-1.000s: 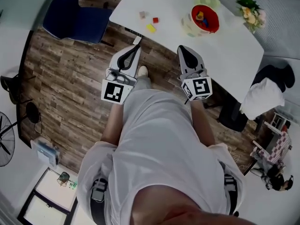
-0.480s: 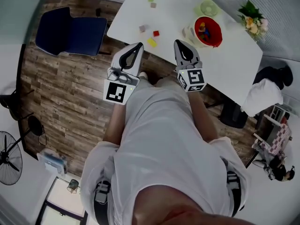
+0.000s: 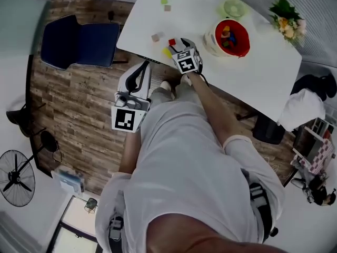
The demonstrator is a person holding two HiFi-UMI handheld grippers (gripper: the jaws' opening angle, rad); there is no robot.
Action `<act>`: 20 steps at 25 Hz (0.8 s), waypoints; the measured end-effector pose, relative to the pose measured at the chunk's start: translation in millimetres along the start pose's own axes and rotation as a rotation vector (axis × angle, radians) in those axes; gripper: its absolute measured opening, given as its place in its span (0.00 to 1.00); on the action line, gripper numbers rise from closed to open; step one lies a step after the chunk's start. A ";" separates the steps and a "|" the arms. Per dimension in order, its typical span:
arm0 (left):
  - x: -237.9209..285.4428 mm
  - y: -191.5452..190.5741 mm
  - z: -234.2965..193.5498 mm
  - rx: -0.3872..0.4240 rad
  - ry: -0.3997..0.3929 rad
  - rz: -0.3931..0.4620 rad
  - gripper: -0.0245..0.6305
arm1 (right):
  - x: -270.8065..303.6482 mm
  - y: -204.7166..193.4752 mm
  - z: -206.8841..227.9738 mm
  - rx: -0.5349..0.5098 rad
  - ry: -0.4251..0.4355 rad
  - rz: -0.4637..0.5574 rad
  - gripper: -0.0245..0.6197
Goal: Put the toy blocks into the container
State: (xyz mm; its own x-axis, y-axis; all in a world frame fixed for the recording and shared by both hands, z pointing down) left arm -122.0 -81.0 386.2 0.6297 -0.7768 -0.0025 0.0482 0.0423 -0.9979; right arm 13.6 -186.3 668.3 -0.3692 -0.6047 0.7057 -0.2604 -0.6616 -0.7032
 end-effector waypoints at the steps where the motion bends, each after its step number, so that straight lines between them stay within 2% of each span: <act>1: -1.0 -1.7 1.0 -0.001 0.004 -0.009 0.02 | 15.5 -2.9 1.1 0.006 -0.002 -0.038 0.45; 6: -16.5 -9.7 0.9 -0.008 0.049 -0.061 0.02 | 60.6 -14.2 2.1 0.086 -0.021 -0.159 0.40; 11: -26.2 -11.8 -4.4 0.020 0.086 -0.064 0.02 | 65.3 -19.8 -1.2 0.037 0.003 -0.185 0.29; 15: -26.1 -7.9 -9.4 0.042 0.095 -0.049 0.02 | 45.5 -13.8 -5.1 0.040 0.052 -0.123 0.28; 20: -12.9 -2.3 -9.3 0.045 0.070 -0.015 0.02 | -19.3 18.0 -3.2 0.039 0.114 0.078 0.28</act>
State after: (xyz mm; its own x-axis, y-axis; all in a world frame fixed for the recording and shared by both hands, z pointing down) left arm -137.5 -77.0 388.0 0.5731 -0.8194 0.0063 0.0933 0.0576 -0.9940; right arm 13.1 -185.2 641.8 -0.4861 -0.6023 0.6332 -0.1932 -0.6326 -0.7500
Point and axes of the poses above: the fingertips, and each gripper's own axes: x forward along the fingers, z to its right, y out of its top, the point moved 4 cm from there along -x, backward along the fingers, and after that the axes turned 6 degrees about x, right-handed, at the moved point
